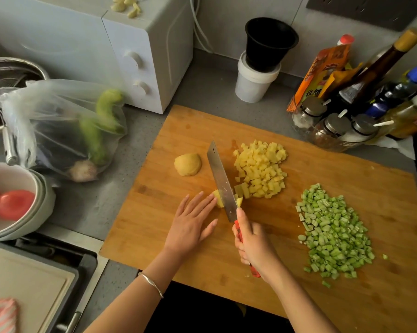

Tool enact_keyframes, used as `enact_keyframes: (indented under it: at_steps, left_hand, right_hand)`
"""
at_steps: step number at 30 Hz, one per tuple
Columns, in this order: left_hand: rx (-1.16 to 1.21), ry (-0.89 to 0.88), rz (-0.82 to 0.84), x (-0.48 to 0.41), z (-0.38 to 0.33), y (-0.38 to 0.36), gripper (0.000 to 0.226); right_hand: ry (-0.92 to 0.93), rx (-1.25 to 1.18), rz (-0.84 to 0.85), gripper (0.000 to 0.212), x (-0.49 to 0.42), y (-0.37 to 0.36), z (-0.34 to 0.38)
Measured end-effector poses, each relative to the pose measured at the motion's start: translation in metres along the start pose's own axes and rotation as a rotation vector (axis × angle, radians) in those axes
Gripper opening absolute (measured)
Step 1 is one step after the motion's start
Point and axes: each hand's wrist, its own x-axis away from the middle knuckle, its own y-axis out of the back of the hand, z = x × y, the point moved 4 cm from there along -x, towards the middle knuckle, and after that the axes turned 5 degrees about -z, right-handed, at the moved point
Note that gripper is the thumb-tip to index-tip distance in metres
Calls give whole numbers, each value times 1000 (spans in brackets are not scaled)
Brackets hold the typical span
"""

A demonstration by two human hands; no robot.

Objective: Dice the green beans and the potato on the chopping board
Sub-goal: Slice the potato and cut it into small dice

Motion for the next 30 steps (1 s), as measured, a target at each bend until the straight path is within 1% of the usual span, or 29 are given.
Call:
enact_keyframes:
  at_steps: [5,10,15,17,20,25,28,30]
  left_hand:
    - [-5,3,18,0,0,1,54]
    - [3,6,28,-1,-1,2,55]
    - [-5,11,43,-1,-2,2,56]
    - [-17,14,47,-2,-1,3,56]
    - [-21,28,82,0,-5,0,58]
    - [-53,134,193,-9,-17,-18,74]
    - [-51,180,230,-34,-22,-31,73]
    - [-47,177,258,-54,-25,-37,76]
  right_hand:
    - [-4,26,-4,54,-1,1,1]
    - [44,184,-81,58,-5,-3,-3]
    - [1,210,-92,59,-11,-8,-8]
    - [-24,149,-60,57,-12,-6,-8]
    - [-86,-40,17,54,-12,4,-6]
    - [-53,-209,102,55,-18,30,16]
    - [-68,-286,154,56,-23,45,32]
    - [-76,-345,187,56,-28,53,40]
